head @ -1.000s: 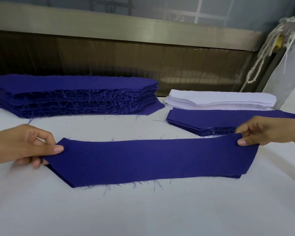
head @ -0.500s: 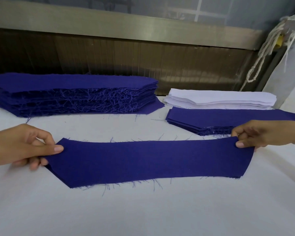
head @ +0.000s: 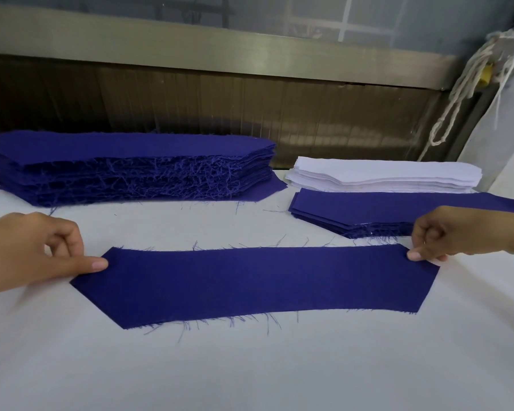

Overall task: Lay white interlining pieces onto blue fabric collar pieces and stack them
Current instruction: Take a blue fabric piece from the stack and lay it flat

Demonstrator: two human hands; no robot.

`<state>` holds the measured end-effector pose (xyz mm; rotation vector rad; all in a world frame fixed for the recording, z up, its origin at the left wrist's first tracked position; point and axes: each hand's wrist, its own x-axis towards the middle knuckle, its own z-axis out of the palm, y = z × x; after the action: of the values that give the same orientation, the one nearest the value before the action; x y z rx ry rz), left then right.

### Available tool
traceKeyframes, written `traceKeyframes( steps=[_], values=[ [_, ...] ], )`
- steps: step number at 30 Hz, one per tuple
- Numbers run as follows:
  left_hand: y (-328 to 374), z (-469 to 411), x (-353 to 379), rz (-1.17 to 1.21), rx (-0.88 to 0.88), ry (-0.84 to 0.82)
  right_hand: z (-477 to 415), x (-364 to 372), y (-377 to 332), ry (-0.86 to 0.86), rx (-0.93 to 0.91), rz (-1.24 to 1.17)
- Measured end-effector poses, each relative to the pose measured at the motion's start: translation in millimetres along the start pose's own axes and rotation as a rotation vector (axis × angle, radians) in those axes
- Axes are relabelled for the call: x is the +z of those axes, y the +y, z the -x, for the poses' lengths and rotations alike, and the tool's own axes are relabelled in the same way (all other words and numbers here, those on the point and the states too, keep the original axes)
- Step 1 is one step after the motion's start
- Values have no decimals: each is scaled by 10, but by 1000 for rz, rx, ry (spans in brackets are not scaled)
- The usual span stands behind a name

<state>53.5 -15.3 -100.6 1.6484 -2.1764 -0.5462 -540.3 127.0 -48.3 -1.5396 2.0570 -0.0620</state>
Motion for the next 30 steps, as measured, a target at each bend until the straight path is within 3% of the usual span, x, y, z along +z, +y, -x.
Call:
traceKeyframes(
  steps=[9, 17, 22, 27, 30],
  values=[
    [70, -1, -51, -52, -21, -3, -16, 32, -39, 104, 7, 103],
    [286, 36, 3, -73, -8, -60, -53, 35, -68, 24, -28, 82],
    [329, 39, -4, -43, -4, -130, -74, 70, -46, -35, -192, 16],
    [221, 1, 40, -16, 76, -115, -64, 23, -48, -101, -214, -209],
    [122, -45, 46, -5, 140, -122, -66, -20, 19, -156, -232, -157]
  ],
)
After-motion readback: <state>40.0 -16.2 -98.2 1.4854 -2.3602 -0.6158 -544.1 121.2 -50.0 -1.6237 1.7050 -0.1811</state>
